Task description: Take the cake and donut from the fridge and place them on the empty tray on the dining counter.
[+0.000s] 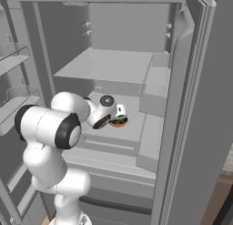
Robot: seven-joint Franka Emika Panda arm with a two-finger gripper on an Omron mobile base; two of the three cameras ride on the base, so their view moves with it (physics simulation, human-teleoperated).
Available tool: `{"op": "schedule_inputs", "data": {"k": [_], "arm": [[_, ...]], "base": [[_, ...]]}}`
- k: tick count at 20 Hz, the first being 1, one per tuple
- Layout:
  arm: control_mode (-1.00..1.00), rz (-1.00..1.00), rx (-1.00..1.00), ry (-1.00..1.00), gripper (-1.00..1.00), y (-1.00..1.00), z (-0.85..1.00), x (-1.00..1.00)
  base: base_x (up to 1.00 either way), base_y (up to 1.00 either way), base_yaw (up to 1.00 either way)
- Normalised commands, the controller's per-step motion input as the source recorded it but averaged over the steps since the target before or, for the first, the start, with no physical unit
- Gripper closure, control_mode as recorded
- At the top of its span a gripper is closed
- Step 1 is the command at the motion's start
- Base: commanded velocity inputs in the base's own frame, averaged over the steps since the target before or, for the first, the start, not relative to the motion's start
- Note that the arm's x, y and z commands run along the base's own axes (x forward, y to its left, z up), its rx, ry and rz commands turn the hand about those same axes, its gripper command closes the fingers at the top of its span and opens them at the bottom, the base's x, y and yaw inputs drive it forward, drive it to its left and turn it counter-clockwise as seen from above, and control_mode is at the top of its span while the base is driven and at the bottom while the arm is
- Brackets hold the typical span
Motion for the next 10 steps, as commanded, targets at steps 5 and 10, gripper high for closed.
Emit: {"op": "schedule_inputs", "data": {"k": [5,10], "arm": [[-1.00,0.16,0.00,-0.11,1.00,-0.42,0.13,-0.95],[-1.00,0.27,0.00,-0.11,1.00,-0.10,0.68,-1.00]], "base": [[0.00,0.00,0.00],[0.00,0.00,0.00]]}}
